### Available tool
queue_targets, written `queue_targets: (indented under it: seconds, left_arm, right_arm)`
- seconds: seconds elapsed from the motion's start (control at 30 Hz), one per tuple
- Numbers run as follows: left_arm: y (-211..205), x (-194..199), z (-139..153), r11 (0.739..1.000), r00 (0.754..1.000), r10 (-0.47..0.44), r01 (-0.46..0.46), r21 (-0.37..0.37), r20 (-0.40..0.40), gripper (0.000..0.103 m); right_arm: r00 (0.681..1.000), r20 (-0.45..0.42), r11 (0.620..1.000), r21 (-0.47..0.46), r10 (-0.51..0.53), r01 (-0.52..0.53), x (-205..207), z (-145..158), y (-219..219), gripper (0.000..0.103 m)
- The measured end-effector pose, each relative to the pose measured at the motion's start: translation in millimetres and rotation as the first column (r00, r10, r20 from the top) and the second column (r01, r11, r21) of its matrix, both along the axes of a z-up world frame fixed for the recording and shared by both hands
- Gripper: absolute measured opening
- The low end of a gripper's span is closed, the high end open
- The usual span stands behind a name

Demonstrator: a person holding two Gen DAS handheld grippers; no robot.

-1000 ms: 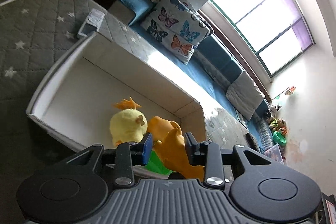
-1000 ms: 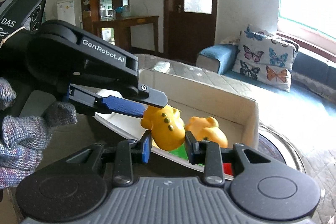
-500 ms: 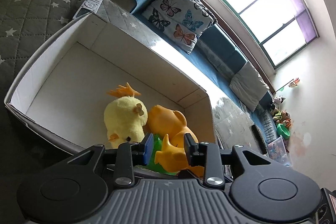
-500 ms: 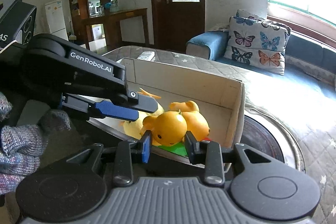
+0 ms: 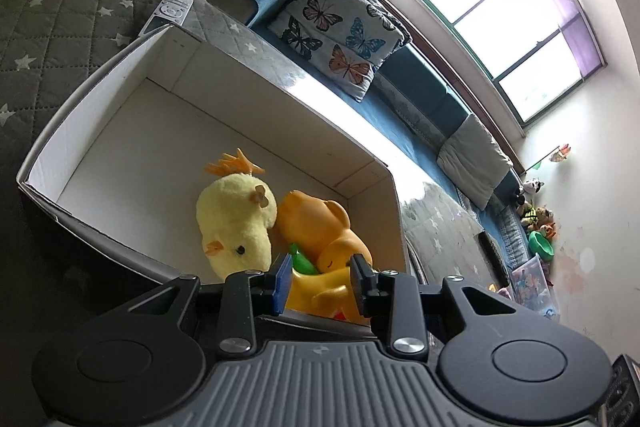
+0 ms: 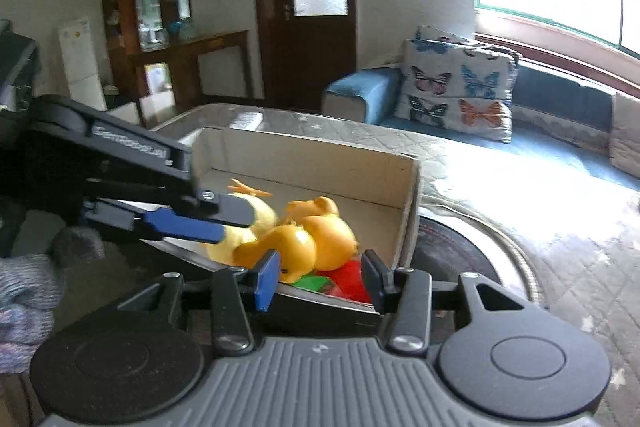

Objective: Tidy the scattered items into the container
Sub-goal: 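Lower the yellow duck into the box and open both grippers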

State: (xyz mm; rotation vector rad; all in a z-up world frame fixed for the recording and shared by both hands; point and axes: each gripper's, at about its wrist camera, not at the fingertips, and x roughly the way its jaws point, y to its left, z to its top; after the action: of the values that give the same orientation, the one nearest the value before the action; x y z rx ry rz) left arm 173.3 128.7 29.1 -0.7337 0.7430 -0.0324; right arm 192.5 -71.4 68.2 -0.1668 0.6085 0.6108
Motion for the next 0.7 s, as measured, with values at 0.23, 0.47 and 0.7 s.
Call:
queue_targets:
  seconds: [0.23,0.47,0.7]
  left_arm:
    - [-3.2,-14.4,7.1,0.999,1.0,-0.008,0.007,0.046,0.012,0.034]
    - [-11.4,-44.1,11.6,0.992,0.999,-0.025,0.022,0.126,0.023,0.034]
    - [-18.6,-75.5,14.1,0.978,0.999,-0.031,0.023,0.21,0.036,0.034]
  right_arm:
    - [1.0,0.005,0.999,0.033,-0.014,0.014,-5.4,-0.5,-9.9,0.049]
    - [1.0,0.016,0.996,0.086,-0.018,0.017,-35.7,-0.7,-20.0,0.063]
    - [0.999,0.032,0.995,0.102,-0.003,0.0,-64.2,-6.0,-22.3,0.08]
